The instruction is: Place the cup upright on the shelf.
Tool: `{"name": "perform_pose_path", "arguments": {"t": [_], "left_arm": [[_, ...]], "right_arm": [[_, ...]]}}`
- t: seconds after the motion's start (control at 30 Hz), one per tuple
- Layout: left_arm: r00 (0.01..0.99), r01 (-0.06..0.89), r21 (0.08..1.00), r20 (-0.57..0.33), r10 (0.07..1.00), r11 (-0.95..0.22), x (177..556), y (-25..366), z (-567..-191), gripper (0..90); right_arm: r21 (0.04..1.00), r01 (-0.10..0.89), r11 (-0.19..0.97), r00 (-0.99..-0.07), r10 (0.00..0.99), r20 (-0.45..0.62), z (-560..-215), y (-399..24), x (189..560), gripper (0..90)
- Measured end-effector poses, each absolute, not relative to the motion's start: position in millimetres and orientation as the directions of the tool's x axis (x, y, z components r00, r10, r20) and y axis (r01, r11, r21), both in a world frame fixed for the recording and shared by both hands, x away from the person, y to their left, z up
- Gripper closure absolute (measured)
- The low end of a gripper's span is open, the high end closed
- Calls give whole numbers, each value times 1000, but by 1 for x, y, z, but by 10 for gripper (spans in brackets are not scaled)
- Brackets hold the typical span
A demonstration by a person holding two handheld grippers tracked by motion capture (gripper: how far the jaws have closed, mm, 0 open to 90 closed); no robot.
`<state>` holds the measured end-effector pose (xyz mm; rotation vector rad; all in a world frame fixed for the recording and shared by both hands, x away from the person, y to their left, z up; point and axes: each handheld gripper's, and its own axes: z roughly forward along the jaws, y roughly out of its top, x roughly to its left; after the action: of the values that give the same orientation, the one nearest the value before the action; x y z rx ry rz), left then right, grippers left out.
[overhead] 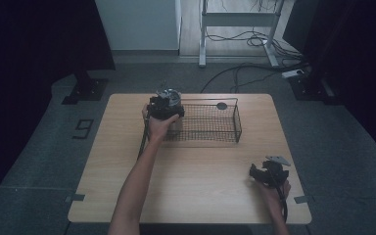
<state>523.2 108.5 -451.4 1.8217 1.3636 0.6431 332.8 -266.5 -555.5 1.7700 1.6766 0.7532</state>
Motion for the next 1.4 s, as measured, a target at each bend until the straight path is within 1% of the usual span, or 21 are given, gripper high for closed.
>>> {"name": "perform_pose_path", "arguments": {"t": [0.3, 0.6, 0.87, 1.03, 1.23, 1.3, 1.4], "left_arm": [[310, 581, 802, -62, 949, -138, 524, 103, -462, 38], [316, 579, 802, -52, 947, -149, 522, 101, -467, 38], [325, 550, 820, -33, 945, -160, 514, 101, -472, 37], [342, 548, 819, -34, 939, -170, 513, 103, -472, 37], [333, 559, 811, -29, 943, -173, 511, 103, -470, 32], [342, 551, 815, -25, 939, -179, 509, 102, -469, 21], [366, 514, 838, -20, 930, -184, 506, 102, -464, 0]], "right_arm": [[741, 670, -40, 50, 999, 9, -555, -267, 333, 134], [741, 670, -40, 50, 999, 9, -555, -267, 333, 134], [740, 671, -40, 50, 999, 8, -555, -267, 333, 134], [740, 671, -40, 49, 999, 8, -555, -267, 333, 135], [740, 671, -40, 49, 999, 9, -555, -267, 333, 134], [741, 670, -40, 50, 999, 9, -556, -266, 333, 134], [740, 672, -40, 50, 999, 9, -555, -267, 333, 134]]}}
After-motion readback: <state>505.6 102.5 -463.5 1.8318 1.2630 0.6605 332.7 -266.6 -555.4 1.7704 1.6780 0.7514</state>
